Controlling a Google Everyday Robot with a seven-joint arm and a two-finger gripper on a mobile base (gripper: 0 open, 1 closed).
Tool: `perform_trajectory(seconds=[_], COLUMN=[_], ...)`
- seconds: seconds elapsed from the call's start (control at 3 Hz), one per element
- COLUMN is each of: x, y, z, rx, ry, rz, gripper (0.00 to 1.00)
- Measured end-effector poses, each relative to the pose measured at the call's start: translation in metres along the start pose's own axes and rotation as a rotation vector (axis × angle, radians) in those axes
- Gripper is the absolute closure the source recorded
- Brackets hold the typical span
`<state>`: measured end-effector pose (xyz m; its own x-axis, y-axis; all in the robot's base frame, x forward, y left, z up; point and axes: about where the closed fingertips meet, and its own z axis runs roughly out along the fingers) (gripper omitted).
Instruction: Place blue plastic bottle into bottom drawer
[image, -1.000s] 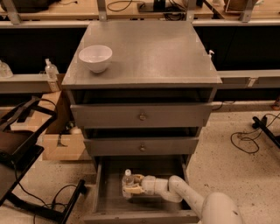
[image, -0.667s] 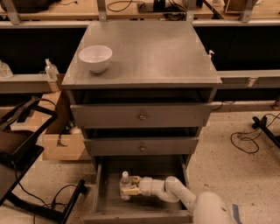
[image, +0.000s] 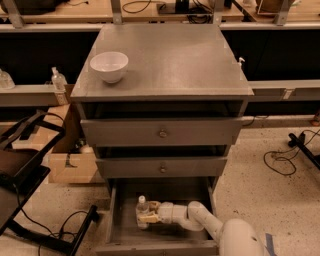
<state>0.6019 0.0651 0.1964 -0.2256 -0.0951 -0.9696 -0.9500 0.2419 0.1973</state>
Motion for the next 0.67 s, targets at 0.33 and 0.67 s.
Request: perform_trajectory(seconds=[0.33,0.67], x=[-0.0001,-0.0002], y=[0.0014,0.0027], z=[0.0023,0.0045], rx=[-0.004,-0.007], ry=[-0.001,-0.002], rz=[0.001,0.002], gripper=[0.41,0.18])
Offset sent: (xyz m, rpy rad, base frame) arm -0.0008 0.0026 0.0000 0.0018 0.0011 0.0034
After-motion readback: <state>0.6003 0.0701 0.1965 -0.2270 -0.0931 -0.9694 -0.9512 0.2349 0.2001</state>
